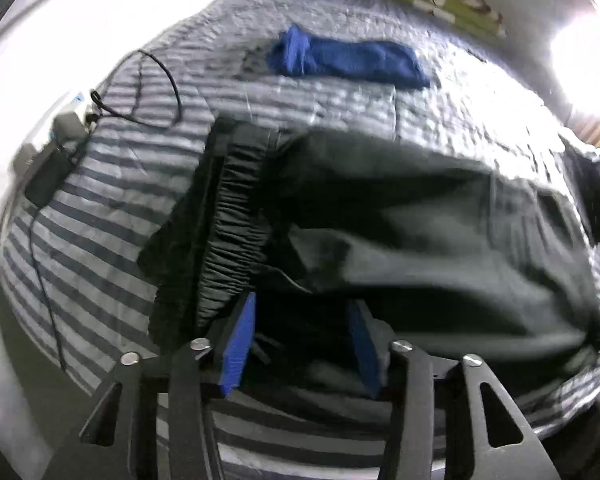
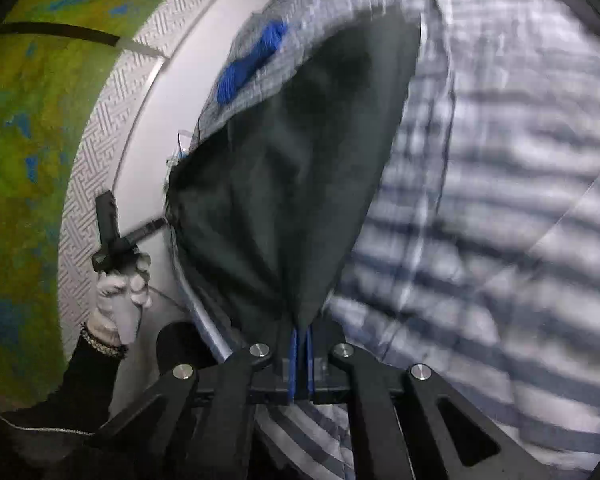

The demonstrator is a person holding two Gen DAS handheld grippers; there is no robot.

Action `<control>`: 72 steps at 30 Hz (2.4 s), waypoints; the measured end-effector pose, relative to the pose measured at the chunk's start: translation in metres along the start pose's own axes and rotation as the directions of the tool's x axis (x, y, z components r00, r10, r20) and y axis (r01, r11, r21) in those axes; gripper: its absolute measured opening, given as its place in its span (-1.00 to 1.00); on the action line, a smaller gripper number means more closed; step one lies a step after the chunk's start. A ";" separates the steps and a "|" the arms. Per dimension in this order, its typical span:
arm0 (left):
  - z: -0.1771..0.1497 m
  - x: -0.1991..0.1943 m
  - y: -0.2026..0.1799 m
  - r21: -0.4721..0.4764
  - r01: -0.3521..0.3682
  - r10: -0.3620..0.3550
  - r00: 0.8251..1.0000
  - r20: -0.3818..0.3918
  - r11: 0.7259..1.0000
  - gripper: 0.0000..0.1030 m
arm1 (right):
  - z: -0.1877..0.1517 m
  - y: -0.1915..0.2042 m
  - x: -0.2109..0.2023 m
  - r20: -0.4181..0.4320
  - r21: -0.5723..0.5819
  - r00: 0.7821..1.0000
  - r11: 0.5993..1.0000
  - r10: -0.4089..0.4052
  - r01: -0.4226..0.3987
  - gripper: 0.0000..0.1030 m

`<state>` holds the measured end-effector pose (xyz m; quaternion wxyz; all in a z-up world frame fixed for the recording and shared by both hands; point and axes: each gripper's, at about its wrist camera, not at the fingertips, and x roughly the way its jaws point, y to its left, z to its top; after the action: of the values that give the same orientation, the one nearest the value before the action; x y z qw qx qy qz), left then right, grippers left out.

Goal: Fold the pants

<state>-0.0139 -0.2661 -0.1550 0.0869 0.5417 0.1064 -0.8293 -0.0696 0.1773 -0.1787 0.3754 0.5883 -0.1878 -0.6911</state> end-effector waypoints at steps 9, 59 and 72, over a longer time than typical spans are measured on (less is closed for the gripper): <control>-0.002 -0.039 -0.006 -0.001 0.045 -0.044 0.993 0.114 0.999 -0.06 | -0.007 0.020 -0.027 0.050 -0.093 0.974 0.970 -0.221 0.225 -0.74; 0.074 0.002 0.017 0.160 0.015 -0.044 0.983 0.176 0.987 0.13 | 0.146 0.126 0.142 0.074 -0.695 0.909 0.633 -0.410 0.342 -0.36; 0.080 -0.003 0.024 0.083 -0.020 0.005 0.984 0.179 0.996 -0.78 | 0.165 0.113 0.128 0.160 -0.591 0.875 0.666 -0.457 0.456 -0.97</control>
<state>-0.0772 -0.3112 -0.1229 0.0782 0.4692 0.0594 -0.8776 -0.1972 -0.0202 -0.1461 0.3602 0.4630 0.1997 -0.7849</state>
